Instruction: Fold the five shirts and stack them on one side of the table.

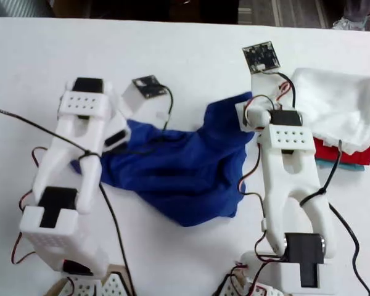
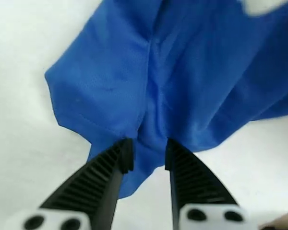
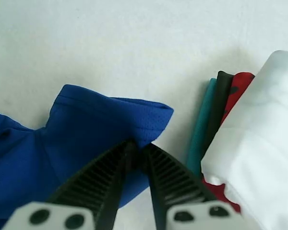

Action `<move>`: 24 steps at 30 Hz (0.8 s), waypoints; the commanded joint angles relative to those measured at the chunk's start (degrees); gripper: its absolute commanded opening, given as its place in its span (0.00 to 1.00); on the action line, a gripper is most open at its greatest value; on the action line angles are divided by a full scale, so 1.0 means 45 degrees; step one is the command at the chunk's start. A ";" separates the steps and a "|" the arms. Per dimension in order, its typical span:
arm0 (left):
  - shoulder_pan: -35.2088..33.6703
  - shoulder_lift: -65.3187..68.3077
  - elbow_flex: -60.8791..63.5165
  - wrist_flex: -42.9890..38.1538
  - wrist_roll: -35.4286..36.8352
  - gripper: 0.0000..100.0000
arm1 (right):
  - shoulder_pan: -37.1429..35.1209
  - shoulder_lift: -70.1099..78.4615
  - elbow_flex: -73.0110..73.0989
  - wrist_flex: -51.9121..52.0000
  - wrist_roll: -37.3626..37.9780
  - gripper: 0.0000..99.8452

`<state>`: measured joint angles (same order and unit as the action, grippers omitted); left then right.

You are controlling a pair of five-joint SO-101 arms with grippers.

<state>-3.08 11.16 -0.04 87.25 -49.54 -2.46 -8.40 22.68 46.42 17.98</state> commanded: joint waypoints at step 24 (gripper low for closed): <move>-0.0781 -0.0098 0.1670 -0.2305 -0.1641 0.12 | 0.0029 -0.0147 -0.0664 -0.0186 -0.0039 0.02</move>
<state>-5.80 11.16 7.60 78.37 -56.48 -2.46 -8.40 22.68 46.42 17.98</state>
